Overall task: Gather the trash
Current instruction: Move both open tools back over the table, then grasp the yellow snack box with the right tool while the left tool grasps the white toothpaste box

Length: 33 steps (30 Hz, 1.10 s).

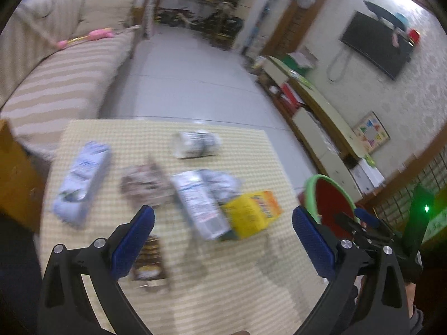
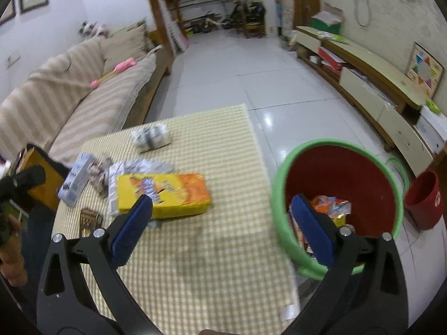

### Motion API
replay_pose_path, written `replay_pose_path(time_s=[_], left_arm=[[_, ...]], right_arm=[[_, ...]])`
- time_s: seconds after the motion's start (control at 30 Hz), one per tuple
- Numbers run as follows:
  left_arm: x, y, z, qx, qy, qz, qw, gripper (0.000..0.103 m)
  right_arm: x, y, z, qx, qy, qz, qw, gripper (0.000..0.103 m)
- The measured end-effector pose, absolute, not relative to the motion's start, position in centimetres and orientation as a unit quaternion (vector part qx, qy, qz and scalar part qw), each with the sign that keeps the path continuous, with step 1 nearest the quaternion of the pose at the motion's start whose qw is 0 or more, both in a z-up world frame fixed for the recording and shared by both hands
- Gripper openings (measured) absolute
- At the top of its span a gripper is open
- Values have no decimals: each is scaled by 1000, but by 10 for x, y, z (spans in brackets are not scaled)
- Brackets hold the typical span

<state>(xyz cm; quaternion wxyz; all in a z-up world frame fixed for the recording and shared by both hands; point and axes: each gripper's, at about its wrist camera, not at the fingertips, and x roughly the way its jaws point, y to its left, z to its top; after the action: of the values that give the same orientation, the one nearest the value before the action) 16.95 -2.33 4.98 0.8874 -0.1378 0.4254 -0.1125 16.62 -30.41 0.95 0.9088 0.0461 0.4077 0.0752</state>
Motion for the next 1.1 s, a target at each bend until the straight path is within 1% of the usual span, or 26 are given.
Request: replay_pose_path(time_s=[0.17, 0.37, 0.53, 0.77, 0.9, 1.0, 1.07, 1.1], left_arm=[[156, 33, 34, -158, 430, -68, 886, 95], [144, 77, 18, -185, 434, -35, 881, 95], [143, 89, 9, -192, 438, -24, 878, 95], [150, 99, -2, -197, 445, -17, 874, 95], [160, 100, -10, -191, 450, -12, 872, 95], [172, 99, -16, -178, 458, -10, 871, 95], [179, 98, -19, -172, 461, -9, 870, 95], [183, 98, -21, -167, 464, -9, 870, 95]], right_arm=[[161, -268, -6, -14, 409, 89, 908, 98], [160, -230, -32, -94, 407, 99, 903, 98], [168, -210, -51, -137, 409, 105, 896, 98], [191, -196, -62, -181, 402, 104, 892, 98], [203, -198, -58, -160, 395, 126, 896, 98], [213, -201, -54, -136, 397, 134, 898, 91], [223, -203, -53, -120, 405, 139, 896, 84], [226, -204, -54, -113, 408, 142, 895, 82]])
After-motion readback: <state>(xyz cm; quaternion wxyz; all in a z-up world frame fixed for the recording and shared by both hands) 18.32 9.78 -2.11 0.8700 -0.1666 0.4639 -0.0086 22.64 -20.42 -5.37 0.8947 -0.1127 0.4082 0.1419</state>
